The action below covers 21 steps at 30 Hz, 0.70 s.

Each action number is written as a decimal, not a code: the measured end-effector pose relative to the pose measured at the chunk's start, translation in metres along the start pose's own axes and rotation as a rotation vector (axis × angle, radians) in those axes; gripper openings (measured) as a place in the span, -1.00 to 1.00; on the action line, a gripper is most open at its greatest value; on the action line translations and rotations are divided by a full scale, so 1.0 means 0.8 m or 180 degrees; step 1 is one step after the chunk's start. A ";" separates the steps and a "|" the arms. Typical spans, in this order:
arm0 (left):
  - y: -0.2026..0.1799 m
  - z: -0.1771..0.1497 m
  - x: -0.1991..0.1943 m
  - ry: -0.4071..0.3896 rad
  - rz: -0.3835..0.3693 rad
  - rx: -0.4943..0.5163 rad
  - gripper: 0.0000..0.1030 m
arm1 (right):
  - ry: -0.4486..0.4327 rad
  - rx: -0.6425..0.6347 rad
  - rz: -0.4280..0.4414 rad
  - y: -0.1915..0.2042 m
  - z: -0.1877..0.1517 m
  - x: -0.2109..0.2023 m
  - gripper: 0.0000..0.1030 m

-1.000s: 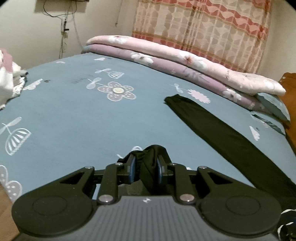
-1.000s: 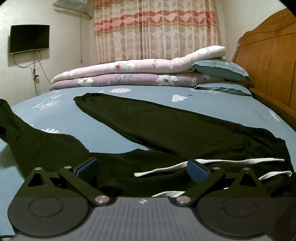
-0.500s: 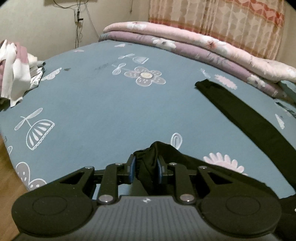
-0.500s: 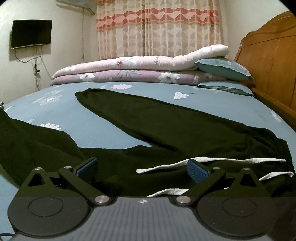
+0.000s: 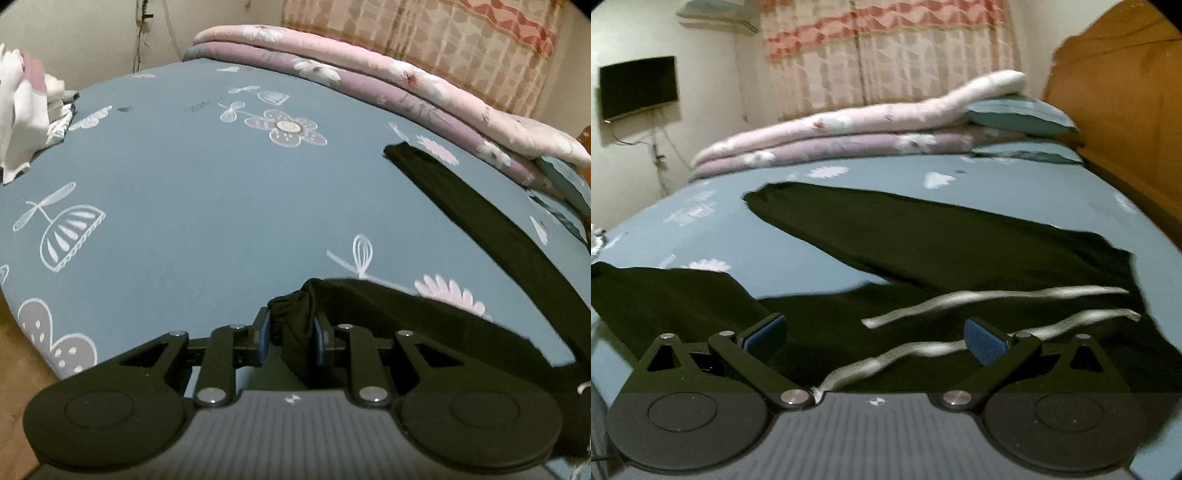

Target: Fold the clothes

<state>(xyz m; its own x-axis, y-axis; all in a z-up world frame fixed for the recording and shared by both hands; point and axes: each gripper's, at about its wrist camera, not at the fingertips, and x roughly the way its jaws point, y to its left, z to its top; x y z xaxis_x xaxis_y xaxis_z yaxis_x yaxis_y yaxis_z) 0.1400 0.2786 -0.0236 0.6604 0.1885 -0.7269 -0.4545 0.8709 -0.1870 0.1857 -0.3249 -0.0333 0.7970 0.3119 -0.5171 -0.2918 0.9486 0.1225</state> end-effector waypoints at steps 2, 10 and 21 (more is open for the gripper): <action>0.005 -0.011 -0.002 0.0039 -0.0002 0.0050 -0.58 | 0.0073 0.0034 -0.0143 -0.008 -0.005 -0.013 1.00; 0.034 -0.027 -0.007 0.0197 -0.0164 0.0066 -0.57 | 0.0198 0.0447 -0.0333 -0.005 -0.031 -0.024 1.00; 0.063 -0.049 -0.021 0.0385 -0.0331 0.0214 -0.50 | 0.0339 0.0248 -0.0160 0.079 -0.024 0.014 1.00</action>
<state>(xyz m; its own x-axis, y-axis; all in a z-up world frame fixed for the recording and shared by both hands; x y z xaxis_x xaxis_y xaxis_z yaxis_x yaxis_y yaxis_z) 0.0825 0.3018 -0.0463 0.6230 0.0434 -0.7810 -0.3438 0.9120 -0.2236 0.1657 -0.2627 -0.0477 0.7479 0.2604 -0.6107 -0.2076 0.9655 0.1575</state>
